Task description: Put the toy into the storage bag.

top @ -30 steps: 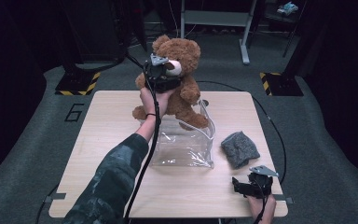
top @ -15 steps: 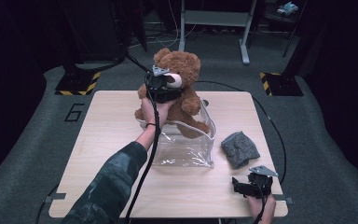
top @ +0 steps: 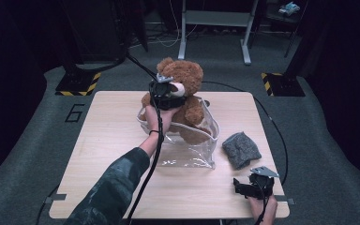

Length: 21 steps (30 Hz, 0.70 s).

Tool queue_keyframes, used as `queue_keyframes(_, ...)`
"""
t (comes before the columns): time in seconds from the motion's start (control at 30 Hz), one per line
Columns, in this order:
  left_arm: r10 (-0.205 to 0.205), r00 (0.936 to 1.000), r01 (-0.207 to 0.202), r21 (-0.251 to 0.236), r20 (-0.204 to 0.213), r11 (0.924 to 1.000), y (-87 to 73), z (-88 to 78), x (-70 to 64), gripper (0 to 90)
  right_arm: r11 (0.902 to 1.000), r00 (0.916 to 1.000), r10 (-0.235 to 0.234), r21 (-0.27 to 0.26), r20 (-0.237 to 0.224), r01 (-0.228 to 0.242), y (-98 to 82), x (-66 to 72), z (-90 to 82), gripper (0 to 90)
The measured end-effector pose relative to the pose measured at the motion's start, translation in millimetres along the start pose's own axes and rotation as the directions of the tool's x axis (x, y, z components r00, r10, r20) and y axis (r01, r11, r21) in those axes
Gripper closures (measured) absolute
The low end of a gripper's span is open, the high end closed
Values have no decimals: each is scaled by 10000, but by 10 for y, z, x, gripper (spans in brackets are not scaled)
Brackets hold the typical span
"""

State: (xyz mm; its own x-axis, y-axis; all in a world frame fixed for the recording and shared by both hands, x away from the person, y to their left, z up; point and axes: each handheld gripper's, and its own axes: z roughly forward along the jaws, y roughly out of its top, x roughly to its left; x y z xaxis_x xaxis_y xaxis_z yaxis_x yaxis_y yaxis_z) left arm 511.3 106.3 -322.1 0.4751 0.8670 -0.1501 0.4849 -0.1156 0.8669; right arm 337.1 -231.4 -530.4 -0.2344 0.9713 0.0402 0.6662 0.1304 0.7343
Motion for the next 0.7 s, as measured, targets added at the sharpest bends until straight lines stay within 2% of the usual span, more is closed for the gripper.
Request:
queue_keyframes(0.1, 63, 10000, -63, 144, -33, 9999, -32, 7, -17, 403, 10000, 10000, -3, 40, 41, 2, 1, 3, -3, 27)
queue_keyframes(0.3, 233, 9993, -215, 619, -280, 9979, -115, 43, -30, 323, 10000, 10000, 20, 35, 23, -21, 1, 7, -3, 27)
queue_keyframes(0.43, 612, 9972, -571, 913, -423, 9942, -156, 13, -29, 284, 10000, 10000, 8, 47, 39, -8, 2, 8, -3, 27)
queue_keyframes(0.53, 640, 9968, -583, 1099, -489, 9922, -185, -11, -22, 251, 10000, 10000, -37, 64, 67, 37, 1, 6, -3, 27)
queue_keyframes(0.57, 740, 9966, -681, 1472, -348, 9868, -216, -34, 9, 238, 10000, 9999, -62, 68, 83, 62, 1, 7, -2, 27)
queue_keyframes(0.63, 757, 9967, -701, 1627, -283, 9842, -247, -52, 29, 213, 9999, 9999, -98, 53, 77, 98, 1, 6, 0, 27)
queue_keyframes(0.7, 698, 9971, -641, 1614, -300, 9848, -268, -69, 36, 202, 9999, 9999, -104, 84, 67, 103, 2, 5, -2, 28)
